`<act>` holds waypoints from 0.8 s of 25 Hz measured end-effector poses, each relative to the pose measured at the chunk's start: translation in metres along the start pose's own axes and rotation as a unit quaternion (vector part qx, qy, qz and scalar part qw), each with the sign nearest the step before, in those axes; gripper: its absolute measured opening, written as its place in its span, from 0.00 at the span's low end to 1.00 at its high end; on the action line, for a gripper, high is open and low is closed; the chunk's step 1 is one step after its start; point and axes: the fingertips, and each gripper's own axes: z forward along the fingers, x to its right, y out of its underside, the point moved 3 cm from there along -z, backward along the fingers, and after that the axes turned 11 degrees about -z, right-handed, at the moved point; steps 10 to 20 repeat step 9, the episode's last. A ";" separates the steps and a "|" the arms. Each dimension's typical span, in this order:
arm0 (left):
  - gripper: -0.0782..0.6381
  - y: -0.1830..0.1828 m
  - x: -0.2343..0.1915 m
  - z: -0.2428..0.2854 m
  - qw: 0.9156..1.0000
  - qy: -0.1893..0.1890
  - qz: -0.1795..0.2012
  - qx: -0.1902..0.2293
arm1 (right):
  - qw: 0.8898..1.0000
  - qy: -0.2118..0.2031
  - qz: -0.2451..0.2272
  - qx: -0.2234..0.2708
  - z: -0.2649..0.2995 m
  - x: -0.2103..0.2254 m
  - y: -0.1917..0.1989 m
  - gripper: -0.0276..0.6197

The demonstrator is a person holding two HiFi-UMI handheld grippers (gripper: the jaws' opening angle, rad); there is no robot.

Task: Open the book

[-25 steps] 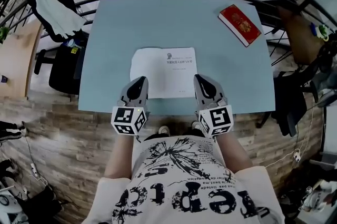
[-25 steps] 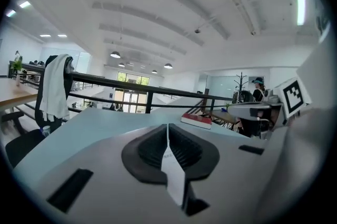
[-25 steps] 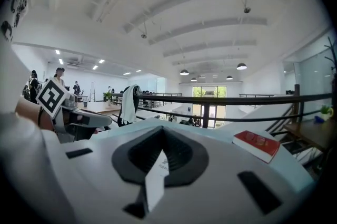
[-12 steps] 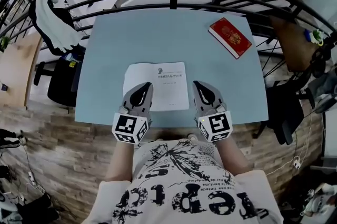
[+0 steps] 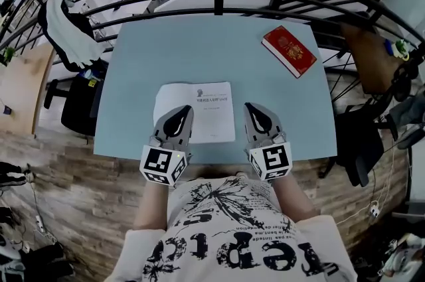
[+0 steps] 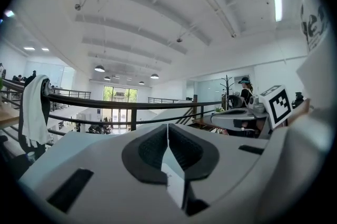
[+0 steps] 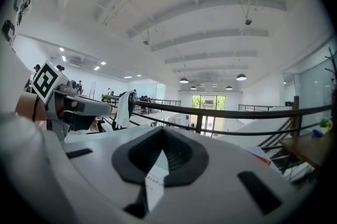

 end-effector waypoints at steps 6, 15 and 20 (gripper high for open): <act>0.14 0.002 0.002 -0.002 1.000 -0.001 -0.002 -0.001 | 1.000 -0.008 -0.003 -0.001 -0.002 -0.003 0.002 0.05; 0.14 0.002 0.005 -0.001 1.000 0.001 -0.003 -0.003 | 1.000 -0.014 -0.007 0.001 -0.002 -0.005 0.000 0.05; 0.14 0.002 0.005 -0.001 1.000 0.001 -0.003 -0.003 | 1.000 -0.014 -0.007 0.001 -0.002 -0.005 0.000 0.05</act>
